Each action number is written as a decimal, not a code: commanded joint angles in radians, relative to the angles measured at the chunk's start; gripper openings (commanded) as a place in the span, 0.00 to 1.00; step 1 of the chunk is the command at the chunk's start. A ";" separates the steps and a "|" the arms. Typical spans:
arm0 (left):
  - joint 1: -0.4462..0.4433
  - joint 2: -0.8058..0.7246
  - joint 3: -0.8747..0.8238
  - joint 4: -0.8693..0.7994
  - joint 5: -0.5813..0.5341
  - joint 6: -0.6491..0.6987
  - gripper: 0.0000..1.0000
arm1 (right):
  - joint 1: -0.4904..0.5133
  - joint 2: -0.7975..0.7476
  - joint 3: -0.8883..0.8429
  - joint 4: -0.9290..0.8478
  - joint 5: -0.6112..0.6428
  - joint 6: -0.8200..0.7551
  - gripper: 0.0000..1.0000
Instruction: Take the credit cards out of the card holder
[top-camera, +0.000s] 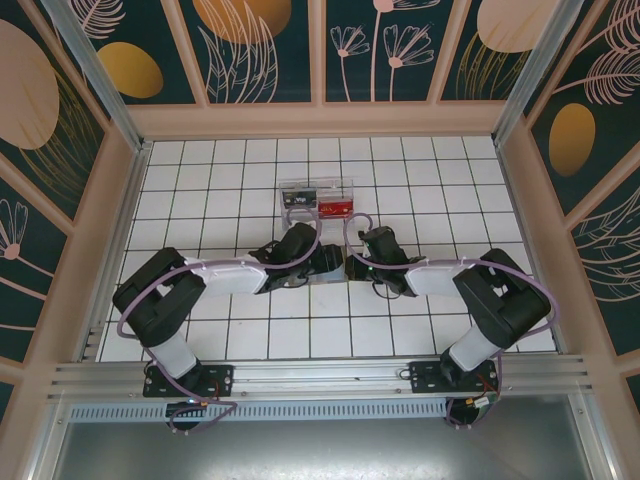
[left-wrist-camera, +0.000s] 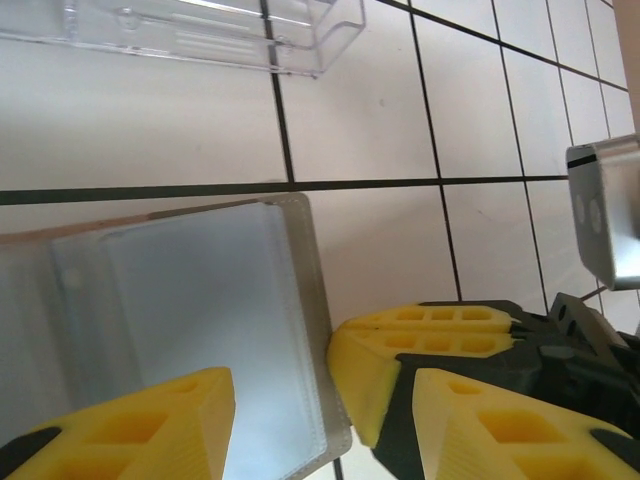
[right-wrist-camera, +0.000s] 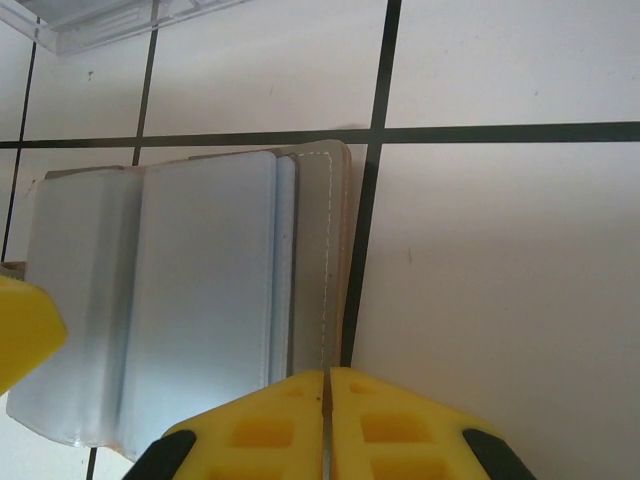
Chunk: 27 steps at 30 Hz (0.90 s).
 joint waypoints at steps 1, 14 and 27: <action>-0.010 -0.005 0.037 0.006 -0.002 -0.008 0.51 | -0.008 -0.020 -0.012 -0.014 0.011 0.003 0.10; -0.008 -0.180 -0.134 -0.193 -0.256 -0.036 0.55 | -0.008 -0.003 -0.006 -0.010 -0.011 0.005 0.10; -0.007 -0.140 -0.167 -0.193 -0.263 -0.046 0.54 | -0.008 0.001 -0.006 -0.010 -0.011 0.006 0.09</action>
